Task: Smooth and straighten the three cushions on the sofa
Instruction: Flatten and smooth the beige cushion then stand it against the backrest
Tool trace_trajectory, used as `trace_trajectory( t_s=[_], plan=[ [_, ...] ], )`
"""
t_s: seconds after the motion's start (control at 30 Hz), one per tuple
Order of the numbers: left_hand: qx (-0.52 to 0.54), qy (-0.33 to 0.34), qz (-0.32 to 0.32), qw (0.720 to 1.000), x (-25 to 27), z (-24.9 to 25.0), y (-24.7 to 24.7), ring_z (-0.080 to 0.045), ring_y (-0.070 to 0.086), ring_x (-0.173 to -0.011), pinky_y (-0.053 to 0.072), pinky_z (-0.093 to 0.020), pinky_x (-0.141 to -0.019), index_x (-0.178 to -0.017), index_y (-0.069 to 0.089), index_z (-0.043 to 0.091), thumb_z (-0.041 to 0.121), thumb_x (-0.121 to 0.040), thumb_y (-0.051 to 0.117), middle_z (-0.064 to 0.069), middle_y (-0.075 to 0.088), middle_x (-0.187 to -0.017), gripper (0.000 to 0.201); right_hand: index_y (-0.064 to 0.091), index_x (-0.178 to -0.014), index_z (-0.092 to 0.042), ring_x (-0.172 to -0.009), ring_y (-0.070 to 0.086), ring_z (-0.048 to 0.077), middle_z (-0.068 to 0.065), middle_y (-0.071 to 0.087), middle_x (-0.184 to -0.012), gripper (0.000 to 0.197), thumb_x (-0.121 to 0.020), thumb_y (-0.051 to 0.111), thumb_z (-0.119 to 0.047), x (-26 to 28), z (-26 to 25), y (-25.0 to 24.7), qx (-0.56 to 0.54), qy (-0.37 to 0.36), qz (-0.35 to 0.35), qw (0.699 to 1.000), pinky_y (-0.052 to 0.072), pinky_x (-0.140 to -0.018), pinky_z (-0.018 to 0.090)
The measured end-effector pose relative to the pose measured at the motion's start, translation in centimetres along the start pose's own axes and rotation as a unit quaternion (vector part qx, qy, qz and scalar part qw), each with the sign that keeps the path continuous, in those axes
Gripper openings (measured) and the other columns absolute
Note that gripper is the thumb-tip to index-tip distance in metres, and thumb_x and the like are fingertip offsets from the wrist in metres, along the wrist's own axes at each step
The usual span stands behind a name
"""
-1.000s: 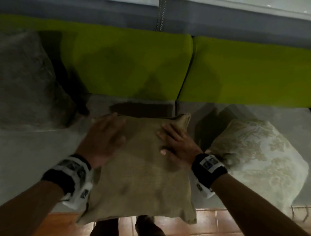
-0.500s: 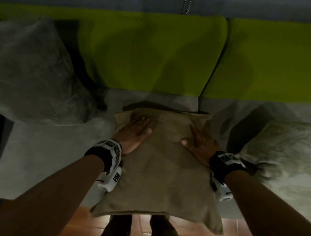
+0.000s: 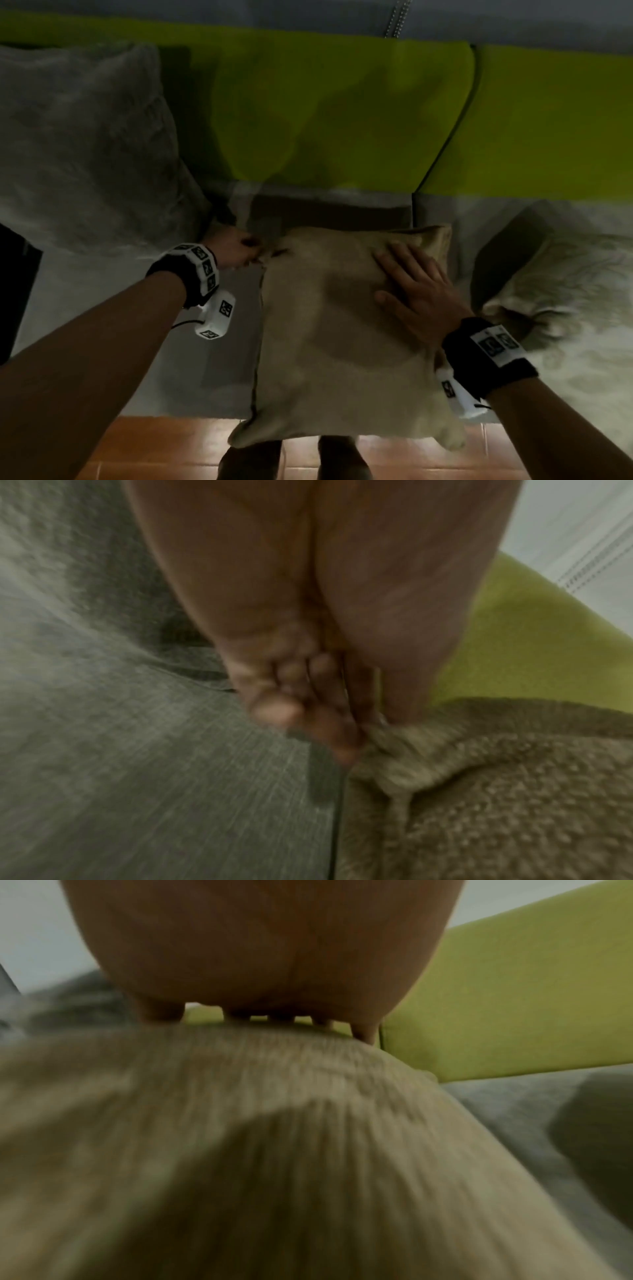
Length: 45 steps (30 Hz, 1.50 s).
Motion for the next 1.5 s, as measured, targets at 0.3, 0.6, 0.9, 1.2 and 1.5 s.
trace_trajectory(
  t_s=[0.3, 0.6, 0.9, 1.2, 1.5],
  plan=[
    [-0.093, 0.102, -0.153, 0.979, 1.0, 4.1, 2.4, -0.006, 0.062, -0.098, 0.047, -0.033, -0.092, -0.109, 0.069, 0.03, 0.044, -0.087, 0.067, 0.014, 0.069, -0.104, 0.026, -0.024, -0.15, -0.057, -0.151, -0.031, 0.016, -0.02, -0.034, -0.162, 0.074, -0.095, 0.021, -0.076, 2.1, 0.0, 1.4, -0.014, 0.03, -0.042, 0.999, -0.009, -0.125, 0.053],
    [-0.136, 0.091, -0.107, 0.981, 1.1, 5.2, 1.7, -0.013, 0.064, -0.084, 0.054, -0.032, -0.074, -0.093, 0.072, 0.022, 0.033, -0.088, 0.065, 0.003, 0.07, -0.091, 0.014, -0.018, -0.151, -0.059, -0.155, -0.022, 0.019, -0.018, -0.022, -0.167, 0.076, -0.087, 0.011, -0.087, 1.4, -0.3, -0.1, 0.001, -0.024, -0.07, 0.997, 0.0, -0.126, 0.053],
    [-0.179, 0.054, 0.009, 0.982, 0.8, 1.9, -0.3, -0.029, 0.066, -0.093, 0.052, -0.036, -0.082, -0.102, 0.073, 0.015, 0.025, -0.091, 0.064, -0.01, 0.073, -0.103, 0.017, 0.028, -0.158, -0.039, -0.155, 0.019, 0.02, -0.009, 0.02, -0.169, 0.078, -0.093, 0.016, -0.08, 0.6, 4.7, -4.4, -0.065, -0.038, 0.039, 0.996, 0.031, -0.121, 0.055],
    [0.082, -0.074, 0.328, 0.938, 4.8, -0.7, -6.0, -0.043, 0.062, -0.1, 0.05, -0.048, -0.089, -0.108, 0.061, 0.012, 0.034, -0.098, 0.047, -0.024, 0.065, -0.111, 0.028, -0.007, -0.16, -0.044, -0.157, -0.006, 0.015, -0.01, -0.005, -0.171, 0.077, -0.092, -0.002, -0.079, 0.5, 3.9, -0.6, 0.021, -0.07, -0.02, 0.997, 0.008, -0.127, 0.053],
    [-0.272, 0.201, 0.099, 0.936, 7.4, 10.8, 10.5, -0.025, 0.007, -0.153, 0.018, -0.054, -0.119, -0.155, -0.003, 0.042, 0.069, -0.095, 0.008, 0.004, 0.003, -0.167, 0.066, -0.003, -0.158, -0.049, -0.158, -0.01, 0.022, -0.009, -0.005, -0.171, 0.066, -0.101, 0.023, -0.069, -1.9, 1.5, 1.8, 0.019, -0.184, -0.01, 0.983, 0.005, -0.127, 0.053]
  ],
)
Point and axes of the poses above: each hand's wrist, its own x-axis away from the middle knuckle, its own y-axis out of the palm, z = x × y, the point moved 9 cm from there along -x, towards the middle knuckle
